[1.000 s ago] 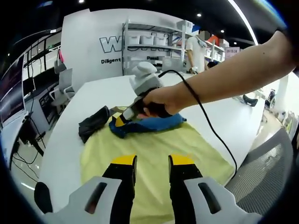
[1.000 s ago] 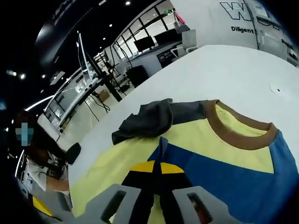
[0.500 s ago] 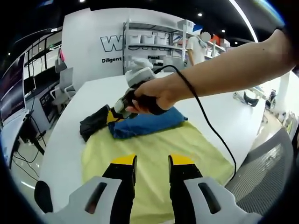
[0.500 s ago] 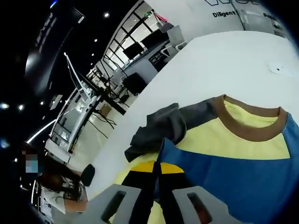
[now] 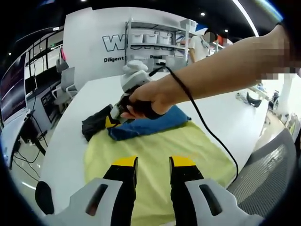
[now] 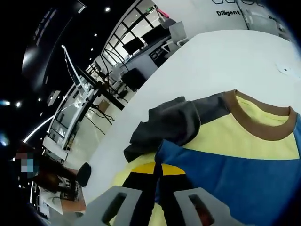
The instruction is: Fold the garment on the visible template until the final outline fits inside the template.
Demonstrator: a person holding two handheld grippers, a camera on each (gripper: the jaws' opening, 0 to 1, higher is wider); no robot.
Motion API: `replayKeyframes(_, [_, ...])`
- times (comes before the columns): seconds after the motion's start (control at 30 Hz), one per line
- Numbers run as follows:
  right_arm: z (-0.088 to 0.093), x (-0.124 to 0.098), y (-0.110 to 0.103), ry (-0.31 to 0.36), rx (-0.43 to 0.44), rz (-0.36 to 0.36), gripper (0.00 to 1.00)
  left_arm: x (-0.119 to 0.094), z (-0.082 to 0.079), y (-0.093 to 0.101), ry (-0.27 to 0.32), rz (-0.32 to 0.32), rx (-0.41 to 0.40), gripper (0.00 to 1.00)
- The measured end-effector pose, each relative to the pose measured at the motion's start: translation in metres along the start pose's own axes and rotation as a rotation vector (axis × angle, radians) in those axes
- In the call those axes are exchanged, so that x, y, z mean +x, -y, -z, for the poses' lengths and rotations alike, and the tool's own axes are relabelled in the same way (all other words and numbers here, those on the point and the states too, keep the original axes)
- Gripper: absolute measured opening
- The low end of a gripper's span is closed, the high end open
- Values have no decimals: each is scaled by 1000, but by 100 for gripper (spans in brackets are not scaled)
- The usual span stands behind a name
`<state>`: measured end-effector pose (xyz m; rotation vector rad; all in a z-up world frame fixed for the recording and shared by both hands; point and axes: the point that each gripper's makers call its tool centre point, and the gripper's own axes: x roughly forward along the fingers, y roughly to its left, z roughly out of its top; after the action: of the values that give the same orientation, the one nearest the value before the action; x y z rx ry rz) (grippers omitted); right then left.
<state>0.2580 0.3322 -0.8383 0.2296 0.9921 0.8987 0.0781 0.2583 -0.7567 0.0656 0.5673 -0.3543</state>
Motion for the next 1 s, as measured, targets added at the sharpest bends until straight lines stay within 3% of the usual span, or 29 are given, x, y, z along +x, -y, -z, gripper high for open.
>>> replayKeyframes(0.43, [5,12,1,-1,3,7,0,2,1,2,-7,5,2,21])
replayKeyframes(0.63, [3,17,-7,-11,-89,-16,0,2,2,1,-12,5,1,21])
replayKeyframes(0.93, [6,19,-16,-24,-116,-51,1,2,3,2,-15,6,4,21])
replayKeyframes(0.97, [3,15,-17,-8,-135,-61,1,2,3,3,-16,8,4,21])
replayKeyframes(1.0, [-9,8,-12,51,-206,-25,0,3,2,4,-14,10,5,21])
